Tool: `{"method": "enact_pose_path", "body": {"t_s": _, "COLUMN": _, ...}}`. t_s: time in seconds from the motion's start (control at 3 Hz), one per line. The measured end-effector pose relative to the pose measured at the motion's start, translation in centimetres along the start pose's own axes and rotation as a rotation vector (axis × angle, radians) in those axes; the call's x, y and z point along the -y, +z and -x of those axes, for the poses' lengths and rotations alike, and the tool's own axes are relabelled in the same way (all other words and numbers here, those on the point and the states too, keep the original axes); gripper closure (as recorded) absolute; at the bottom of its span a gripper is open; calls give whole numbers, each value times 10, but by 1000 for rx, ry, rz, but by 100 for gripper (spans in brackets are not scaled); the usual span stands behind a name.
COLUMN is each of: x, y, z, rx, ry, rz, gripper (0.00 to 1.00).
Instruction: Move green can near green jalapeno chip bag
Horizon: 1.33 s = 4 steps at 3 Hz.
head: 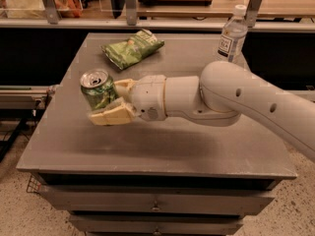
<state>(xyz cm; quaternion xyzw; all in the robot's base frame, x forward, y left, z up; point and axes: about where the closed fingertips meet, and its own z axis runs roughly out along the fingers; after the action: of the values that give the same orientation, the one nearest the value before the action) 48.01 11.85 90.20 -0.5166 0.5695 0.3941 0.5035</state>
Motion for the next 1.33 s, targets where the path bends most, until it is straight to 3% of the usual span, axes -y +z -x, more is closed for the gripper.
{"method": "enact_pose_path", "body": {"t_s": 0.33, "x": 23, "y": 3, "z": -3, "rx": 21, "ry": -44, "rz": -28, "gripper": 100}}
{"method": "enact_pose_path", "body": {"t_s": 0.67, "x": 78, "y": -3, "z": -1, "rx": 64, "ry": -121, "rz": -116, "gripper": 100}}
{"method": "enact_pose_path", "body": {"t_s": 1.0, "x": 138, "y": -19, "z": 10, "rx": 82, "ry": -193, "rz": -224, "gripper": 100}}
{"method": "enact_pose_path", "body": {"t_s": 1.33, "x": 190, "y": -47, "z": 11, "rx": 36, "ry": -232, "rz": -359, "gripper": 100}}
